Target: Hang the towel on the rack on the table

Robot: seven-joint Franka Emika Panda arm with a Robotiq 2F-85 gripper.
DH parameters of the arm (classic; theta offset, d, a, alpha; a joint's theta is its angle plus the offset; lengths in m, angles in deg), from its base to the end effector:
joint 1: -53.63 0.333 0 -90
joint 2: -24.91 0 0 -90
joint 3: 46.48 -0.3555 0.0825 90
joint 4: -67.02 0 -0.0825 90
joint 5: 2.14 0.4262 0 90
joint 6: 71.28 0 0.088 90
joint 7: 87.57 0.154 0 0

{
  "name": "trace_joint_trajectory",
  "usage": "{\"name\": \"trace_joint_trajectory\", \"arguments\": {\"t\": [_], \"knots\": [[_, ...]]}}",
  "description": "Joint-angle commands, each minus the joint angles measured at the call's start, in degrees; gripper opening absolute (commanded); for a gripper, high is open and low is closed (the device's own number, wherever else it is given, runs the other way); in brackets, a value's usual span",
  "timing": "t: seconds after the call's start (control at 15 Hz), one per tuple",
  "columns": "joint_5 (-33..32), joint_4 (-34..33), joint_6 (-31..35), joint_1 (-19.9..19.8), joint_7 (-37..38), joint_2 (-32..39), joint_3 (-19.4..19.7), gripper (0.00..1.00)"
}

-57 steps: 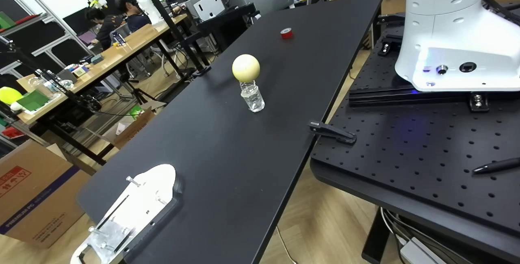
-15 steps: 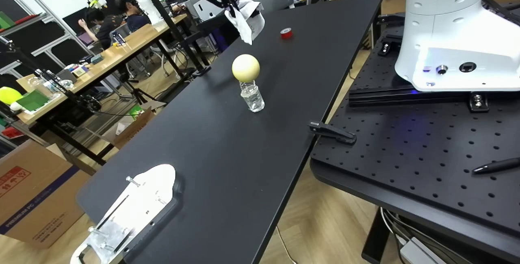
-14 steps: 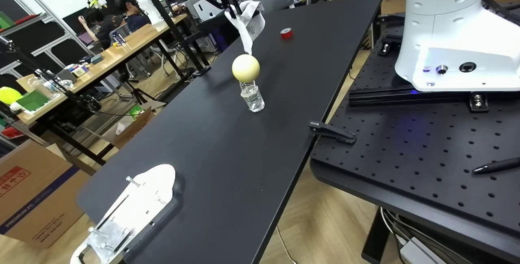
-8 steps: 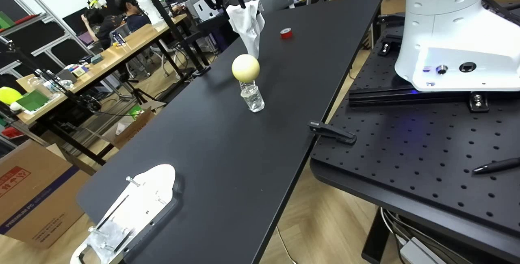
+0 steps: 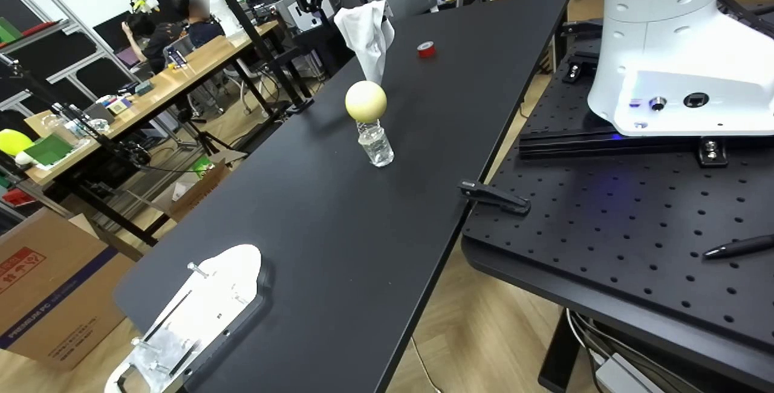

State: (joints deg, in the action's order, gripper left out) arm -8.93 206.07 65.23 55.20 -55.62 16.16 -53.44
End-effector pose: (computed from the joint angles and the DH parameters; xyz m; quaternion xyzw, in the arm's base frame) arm 0.5054 0.0702 0.3403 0.9839 -0.1626 0.0679 0.0306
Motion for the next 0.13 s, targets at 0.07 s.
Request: {"name": "trace_joint_trajectory", "arguments": {"t": [0.07], "knots": [[0.1,-0.1,-0.2,0.0,-0.2,0.0,0.0,0.99]]}}
